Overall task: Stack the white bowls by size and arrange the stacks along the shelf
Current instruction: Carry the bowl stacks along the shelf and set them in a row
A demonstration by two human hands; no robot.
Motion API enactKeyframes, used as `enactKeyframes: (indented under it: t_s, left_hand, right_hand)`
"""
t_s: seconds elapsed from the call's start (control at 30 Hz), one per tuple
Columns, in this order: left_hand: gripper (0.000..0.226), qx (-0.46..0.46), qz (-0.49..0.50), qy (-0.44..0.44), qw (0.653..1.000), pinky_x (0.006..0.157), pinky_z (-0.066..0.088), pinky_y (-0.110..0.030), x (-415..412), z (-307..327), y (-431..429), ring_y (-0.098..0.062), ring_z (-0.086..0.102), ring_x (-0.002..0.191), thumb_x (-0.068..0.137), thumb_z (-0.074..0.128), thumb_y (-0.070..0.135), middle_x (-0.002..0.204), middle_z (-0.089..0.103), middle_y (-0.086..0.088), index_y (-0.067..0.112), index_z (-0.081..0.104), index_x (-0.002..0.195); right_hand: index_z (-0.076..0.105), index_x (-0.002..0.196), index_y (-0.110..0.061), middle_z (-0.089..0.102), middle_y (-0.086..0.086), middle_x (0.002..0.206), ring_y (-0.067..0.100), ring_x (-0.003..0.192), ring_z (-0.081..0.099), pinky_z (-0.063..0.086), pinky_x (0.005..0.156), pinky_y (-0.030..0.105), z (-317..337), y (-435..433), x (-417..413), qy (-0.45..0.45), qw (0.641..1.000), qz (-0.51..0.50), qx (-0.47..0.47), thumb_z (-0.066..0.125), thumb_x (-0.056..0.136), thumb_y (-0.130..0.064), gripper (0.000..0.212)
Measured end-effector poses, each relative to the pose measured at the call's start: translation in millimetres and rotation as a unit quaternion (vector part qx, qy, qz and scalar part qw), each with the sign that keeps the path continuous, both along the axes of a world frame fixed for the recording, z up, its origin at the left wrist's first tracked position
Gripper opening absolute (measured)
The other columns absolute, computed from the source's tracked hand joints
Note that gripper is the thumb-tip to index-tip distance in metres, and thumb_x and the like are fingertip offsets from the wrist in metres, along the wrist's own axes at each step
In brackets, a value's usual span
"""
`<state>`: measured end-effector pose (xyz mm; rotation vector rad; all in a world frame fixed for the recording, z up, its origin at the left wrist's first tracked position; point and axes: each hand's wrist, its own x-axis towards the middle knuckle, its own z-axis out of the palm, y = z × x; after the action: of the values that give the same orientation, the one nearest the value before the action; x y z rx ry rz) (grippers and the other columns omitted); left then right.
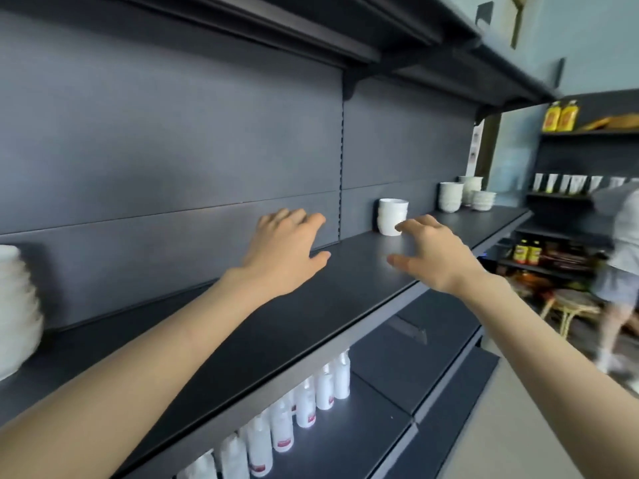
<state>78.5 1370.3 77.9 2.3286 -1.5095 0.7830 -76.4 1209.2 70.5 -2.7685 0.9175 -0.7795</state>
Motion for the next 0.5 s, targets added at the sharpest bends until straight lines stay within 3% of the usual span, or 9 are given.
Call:
enactKeyframes:
  t_s: [0.27, 0.5]
  left_hand:
    - [0.051, 0.007, -0.072, 0.018, 0.997, 0.098, 0.033, -0.038, -69, -11, -170, -0.028, 0.047, 0.119, 0.092, 0.052, 0.046, 0.126, 0.055, -0.005, 0.019, 0.044, 0.135]
    - [0.047, -0.007, -0.110, 0.008, 0.994, 0.096, 0.035, -0.038, -101, 1, -305, -0.027, 0.050, 0.116, 0.091, 0.053, 0.046, 0.125, 0.059, -0.004, 0.017, 0.050, 0.127]
  right_hand:
    - [0.043, 0.137, -0.015, 0.041, 0.008, 0.139, 0.032, 0.121, 0.047, 0.045, 0.095, 0.041, -6, -145, -102, 0.035, 0.995, -0.088, -0.025, 0.061, 0.089, -0.038, 0.056]
    - [0.046, 0.134, -0.016, 0.039, 0.007, 0.141, 0.031, 0.116, 0.050, 0.048, 0.089, 0.044, 6, -264, -144, 0.027, 0.991, -0.120, -0.041, 0.061, 0.089, -0.038, 0.053]
